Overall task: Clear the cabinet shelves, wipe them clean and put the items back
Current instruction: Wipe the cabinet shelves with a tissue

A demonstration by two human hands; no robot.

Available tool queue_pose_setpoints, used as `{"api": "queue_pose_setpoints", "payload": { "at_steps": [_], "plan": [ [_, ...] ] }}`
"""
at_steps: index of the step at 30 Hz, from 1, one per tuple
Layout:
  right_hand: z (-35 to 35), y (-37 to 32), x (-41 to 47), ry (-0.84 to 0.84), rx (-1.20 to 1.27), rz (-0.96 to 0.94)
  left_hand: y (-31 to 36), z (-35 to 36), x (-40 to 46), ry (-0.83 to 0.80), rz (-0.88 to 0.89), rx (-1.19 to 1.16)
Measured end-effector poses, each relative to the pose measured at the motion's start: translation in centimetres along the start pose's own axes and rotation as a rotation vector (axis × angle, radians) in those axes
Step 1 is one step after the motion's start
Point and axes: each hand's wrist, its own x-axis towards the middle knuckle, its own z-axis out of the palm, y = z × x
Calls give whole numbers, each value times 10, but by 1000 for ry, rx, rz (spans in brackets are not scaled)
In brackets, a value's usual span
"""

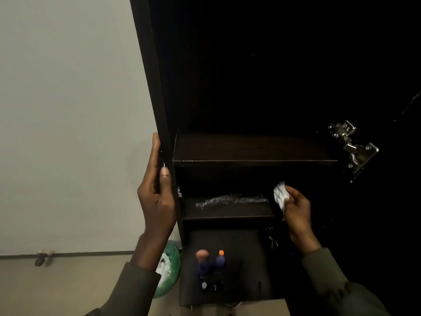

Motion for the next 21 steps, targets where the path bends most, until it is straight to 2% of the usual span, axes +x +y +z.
{"api": "queue_pose_setpoints", "payload": {
  "at_steps": [3, 6, 10, 13, 16, 21],
  "plan": [
    [9, 7, 7, 131, -355, -95, -5, 1, -9, -2, -15, -5],
    [18, 10, 7, 148, -560, -234, -6, 3, -12, -6, -19, -8],
    [18, 40, 19, 42, -730, -314, -6, 4, -13, -7, -12, -15],
    [22, 60, 17, -15, -766, -314, -8, 4, -14, -5, -17, -9],
    [40, 69, 15, -23, -784, -324, -11, 5, -15, 4, -18, -14],
    [84, 88, 4, -20, -998, -447, -13, 7, -15, 19, -21, -8]
  ]
}}
